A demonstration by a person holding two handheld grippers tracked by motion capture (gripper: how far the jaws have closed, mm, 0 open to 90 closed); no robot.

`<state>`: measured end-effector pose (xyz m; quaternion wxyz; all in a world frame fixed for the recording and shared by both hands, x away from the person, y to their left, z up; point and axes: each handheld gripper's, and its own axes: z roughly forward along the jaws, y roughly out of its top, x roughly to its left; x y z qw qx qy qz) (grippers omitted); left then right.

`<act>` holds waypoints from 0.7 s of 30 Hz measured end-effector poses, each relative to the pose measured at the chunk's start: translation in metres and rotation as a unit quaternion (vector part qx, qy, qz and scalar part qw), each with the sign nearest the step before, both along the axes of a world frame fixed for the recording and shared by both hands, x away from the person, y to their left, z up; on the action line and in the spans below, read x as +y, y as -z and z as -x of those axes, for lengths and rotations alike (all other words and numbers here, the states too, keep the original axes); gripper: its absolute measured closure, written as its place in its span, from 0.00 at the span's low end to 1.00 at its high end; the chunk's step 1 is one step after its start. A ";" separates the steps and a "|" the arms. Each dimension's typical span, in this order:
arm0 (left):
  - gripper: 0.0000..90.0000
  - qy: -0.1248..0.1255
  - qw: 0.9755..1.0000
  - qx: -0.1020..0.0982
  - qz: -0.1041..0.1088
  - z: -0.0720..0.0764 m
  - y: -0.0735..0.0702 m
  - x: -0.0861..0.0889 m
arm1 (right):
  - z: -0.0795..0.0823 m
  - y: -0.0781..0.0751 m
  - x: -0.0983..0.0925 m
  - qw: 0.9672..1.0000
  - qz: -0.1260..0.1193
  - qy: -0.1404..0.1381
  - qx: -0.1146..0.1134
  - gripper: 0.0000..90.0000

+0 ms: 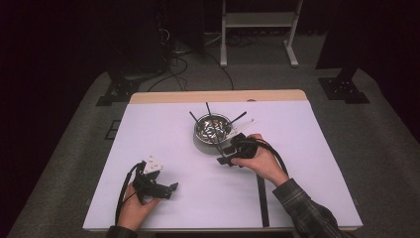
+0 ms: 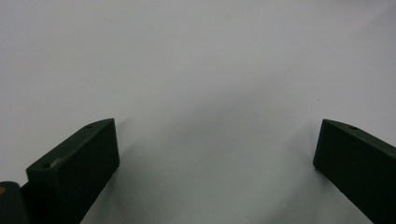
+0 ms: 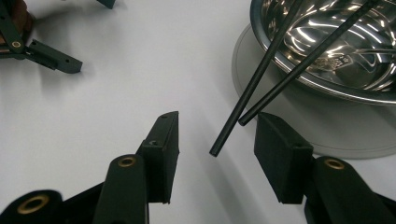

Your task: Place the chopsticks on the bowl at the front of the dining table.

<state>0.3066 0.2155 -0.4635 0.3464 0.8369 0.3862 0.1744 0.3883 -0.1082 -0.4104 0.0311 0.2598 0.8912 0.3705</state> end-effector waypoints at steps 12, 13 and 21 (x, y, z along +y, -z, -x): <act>0.00 -0.001 1.000 -0.001 0.002 0.000 0.000 0.000 | -0.007 -0.022 -0.003 1.000 -0.015 0.020 -0.017 0.57; 0.00 0.000 1.000 -0.001 0.002 0.000 0.000 0.000 | -0.008 -0.024 -0.003 0.999 -0.017 0.022 -0.020 0.58; 0.00 0.000 1.000 -0.001 0.002 0.000 0.000 0.000 | -0.022 -0.038 0.009 0.998 -0.035 0.039 -0.035 0.78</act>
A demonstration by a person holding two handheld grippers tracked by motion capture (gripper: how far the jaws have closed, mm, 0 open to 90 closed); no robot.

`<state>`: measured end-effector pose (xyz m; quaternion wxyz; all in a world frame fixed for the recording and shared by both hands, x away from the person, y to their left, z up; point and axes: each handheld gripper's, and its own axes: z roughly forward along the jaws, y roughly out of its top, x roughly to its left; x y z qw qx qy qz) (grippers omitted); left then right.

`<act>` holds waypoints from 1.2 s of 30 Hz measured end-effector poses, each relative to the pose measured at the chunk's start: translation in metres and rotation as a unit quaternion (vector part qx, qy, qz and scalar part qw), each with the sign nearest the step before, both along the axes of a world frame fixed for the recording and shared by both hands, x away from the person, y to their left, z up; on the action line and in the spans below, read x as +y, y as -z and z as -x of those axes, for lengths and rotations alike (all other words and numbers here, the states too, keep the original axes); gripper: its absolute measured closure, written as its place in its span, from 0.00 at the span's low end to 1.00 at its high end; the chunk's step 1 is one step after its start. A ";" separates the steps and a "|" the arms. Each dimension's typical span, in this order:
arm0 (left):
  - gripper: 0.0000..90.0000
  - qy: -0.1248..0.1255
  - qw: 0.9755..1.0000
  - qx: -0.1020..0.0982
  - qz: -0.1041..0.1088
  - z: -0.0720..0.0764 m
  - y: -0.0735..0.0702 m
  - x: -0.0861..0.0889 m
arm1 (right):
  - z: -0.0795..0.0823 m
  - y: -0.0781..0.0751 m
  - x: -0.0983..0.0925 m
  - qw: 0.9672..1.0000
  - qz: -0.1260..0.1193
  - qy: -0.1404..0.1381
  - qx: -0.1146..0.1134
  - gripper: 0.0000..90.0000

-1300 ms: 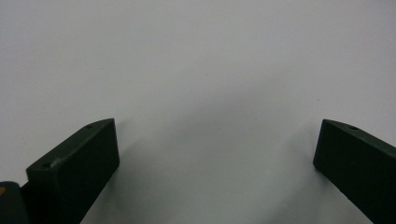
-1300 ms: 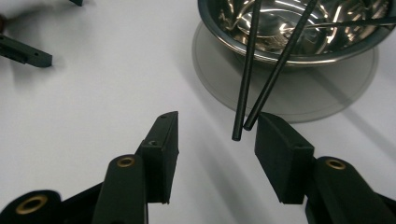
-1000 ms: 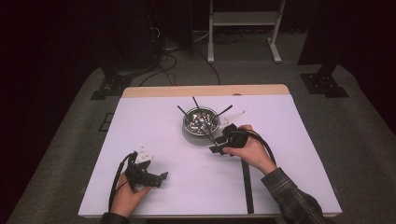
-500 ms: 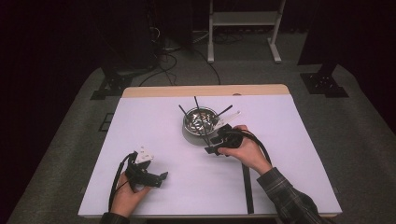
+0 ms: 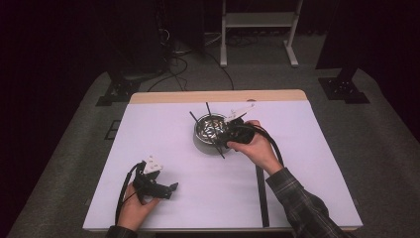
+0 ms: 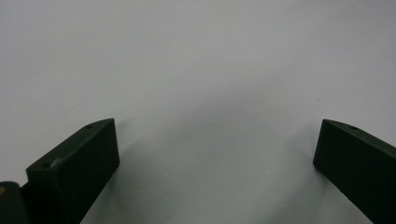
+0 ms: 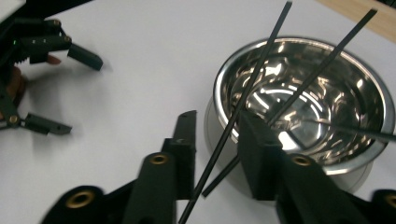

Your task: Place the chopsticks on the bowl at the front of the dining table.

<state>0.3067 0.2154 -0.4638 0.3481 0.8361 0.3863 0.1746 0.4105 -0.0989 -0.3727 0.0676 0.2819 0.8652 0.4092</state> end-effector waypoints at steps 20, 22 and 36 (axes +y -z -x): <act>0.00 -0.001 1.000 0.001 0.001 0.000 0.000 0.000 | -0.052 -0.002 0.059 1.000 0.008 0.007 -0.012 1.00; 0.00 -0.001 1.000 0.001 0.001 0.000 0.000 0.000 | -0.057 0.001 0.064 1.000 0.011 0.011 -0.012 1.00; 0.00 0.000 1.000 0.000 0.000 0.000 0.000 0.000 | -0.077 0.023 0.076 0.999 0.034 0.031 0.000 1.00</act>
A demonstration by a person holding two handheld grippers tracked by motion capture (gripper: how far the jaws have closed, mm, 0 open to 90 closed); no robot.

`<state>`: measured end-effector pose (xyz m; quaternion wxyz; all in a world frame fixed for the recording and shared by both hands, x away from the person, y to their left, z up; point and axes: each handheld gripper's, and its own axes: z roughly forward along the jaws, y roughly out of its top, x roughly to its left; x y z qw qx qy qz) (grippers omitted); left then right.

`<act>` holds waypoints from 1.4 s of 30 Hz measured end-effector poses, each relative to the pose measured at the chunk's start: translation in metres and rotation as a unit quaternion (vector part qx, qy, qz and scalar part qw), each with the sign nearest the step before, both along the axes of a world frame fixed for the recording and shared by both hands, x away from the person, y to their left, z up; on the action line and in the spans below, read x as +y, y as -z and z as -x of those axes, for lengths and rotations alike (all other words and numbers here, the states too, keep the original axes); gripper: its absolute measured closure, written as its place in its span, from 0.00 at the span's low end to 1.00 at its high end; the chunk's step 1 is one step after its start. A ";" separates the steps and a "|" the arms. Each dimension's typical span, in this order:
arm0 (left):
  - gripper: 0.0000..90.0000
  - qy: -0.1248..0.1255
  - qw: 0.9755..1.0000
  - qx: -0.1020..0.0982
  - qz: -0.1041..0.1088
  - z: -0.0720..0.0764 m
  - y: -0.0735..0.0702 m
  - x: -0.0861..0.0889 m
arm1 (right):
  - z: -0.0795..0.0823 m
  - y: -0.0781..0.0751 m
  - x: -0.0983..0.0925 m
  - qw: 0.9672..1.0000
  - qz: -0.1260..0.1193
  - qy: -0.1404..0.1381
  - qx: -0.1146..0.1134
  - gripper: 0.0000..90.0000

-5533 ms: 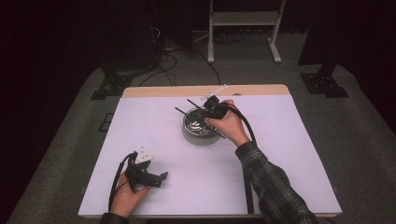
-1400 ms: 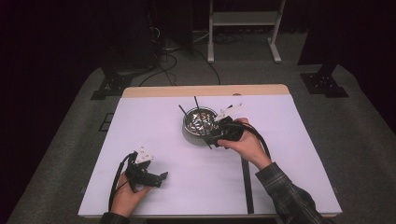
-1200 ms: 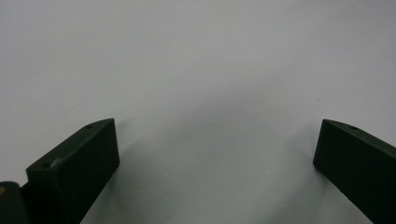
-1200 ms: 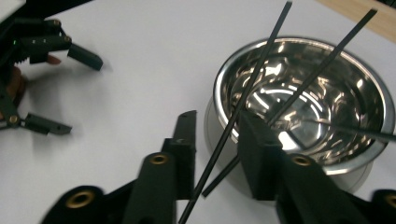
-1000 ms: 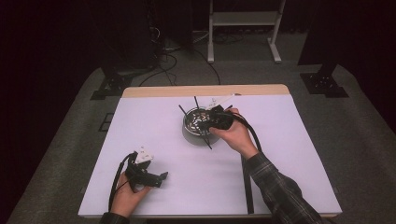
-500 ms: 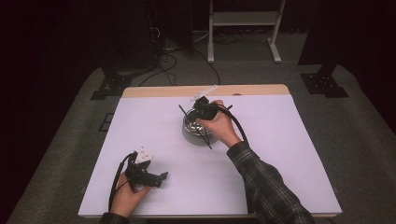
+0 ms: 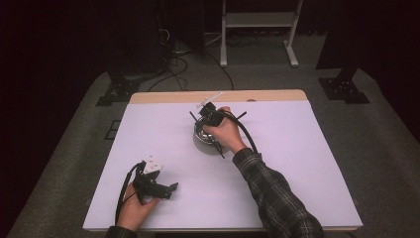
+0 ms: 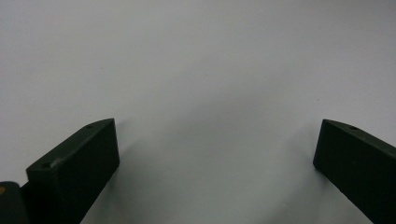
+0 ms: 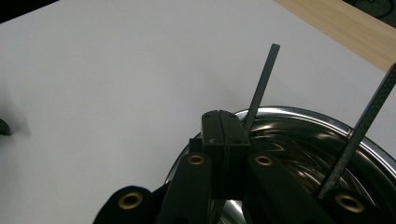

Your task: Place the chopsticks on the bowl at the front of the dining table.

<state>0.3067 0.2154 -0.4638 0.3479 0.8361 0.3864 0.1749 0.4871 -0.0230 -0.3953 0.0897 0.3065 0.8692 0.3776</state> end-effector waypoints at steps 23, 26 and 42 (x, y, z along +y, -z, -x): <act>0.00 0.000 1.000 0.000 0.000 0.000 0.000 0.000 | -0.009 0.004 -0.012 1.000 0.012 0.023 0.001 1.00; 0.00 0.000 1.000 0.000 0.000 0.000 0.000 0.000 | -0.010 0.004 -0.013 1.000 0.013 0.025 0.002 1.00; 0.00 0.000 1.000 0.000 0.000 0.000 0.000 0.000 | -0.013 0.003 -0.022 0.999 0.018 0.045 -0.001 1.00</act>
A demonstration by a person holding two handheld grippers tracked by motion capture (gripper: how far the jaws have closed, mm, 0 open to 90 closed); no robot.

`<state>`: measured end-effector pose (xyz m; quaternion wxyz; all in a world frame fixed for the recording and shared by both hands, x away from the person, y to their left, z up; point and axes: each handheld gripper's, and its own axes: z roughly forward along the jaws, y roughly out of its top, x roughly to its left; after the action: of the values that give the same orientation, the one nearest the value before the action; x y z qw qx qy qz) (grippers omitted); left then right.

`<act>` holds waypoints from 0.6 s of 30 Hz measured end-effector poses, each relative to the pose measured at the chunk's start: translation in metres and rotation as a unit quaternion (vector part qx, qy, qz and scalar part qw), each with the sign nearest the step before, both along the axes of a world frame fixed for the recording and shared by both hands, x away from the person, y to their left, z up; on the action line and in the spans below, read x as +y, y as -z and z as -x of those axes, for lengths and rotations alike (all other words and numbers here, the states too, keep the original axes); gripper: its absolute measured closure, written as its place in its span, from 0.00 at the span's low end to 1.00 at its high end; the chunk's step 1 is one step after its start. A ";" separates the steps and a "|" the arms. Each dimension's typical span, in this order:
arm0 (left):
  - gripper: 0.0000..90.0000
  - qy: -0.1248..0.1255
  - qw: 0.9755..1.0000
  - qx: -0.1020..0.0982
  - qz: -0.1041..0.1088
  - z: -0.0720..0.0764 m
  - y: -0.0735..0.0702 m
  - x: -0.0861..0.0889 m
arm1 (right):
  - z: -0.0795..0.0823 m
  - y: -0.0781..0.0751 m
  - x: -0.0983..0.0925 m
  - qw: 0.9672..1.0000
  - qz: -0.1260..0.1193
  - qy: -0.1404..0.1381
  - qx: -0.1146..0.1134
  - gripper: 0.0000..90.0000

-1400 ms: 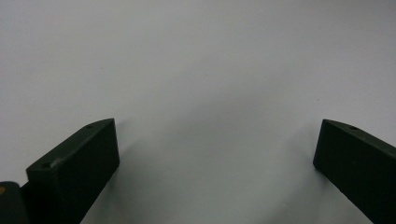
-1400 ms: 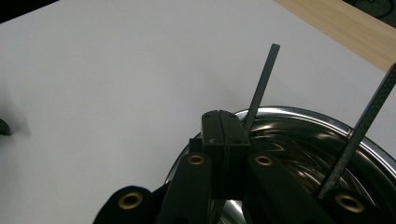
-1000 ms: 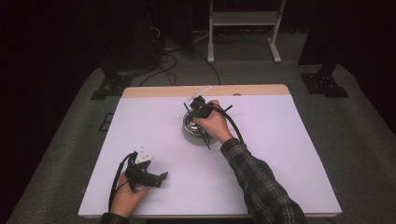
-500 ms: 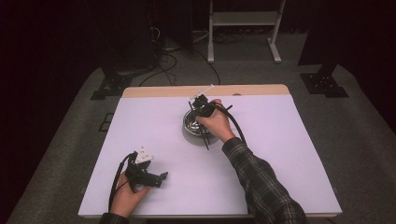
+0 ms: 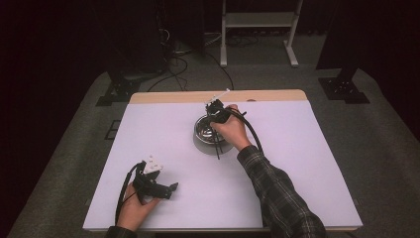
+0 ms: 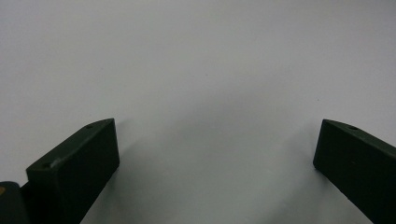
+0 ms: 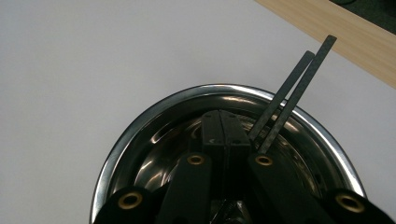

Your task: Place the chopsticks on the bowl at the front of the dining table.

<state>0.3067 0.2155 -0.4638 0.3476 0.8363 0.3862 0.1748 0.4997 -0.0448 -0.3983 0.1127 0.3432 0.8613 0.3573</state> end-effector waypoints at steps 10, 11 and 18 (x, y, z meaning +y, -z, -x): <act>0.00 0.000 1.000 0.000 0.000 0.000 0.000 0.000 | 0.006 -0.007 -0.014 1.000 -0.018 0.001 -0.015 1.00; 0.00 0.000 1.000 0.000 0.001 0.000 0.000 0.000 | 0.007 -0.008 -0.017 1.000 -0.019 0.002 -0.018 1.00; 0.00 0.000 1.000 0.000 0.001 0.000 0.000 0.000 | 0.016 -0.008 -0.037 0.999 -0.025 0.008 -0.023 1.00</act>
<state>0.3066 0.2153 -0.4639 0.3482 0.8359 0.3866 0.1749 0.4836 -0.0822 -0.3903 0.1266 0.3444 0.8467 0.3853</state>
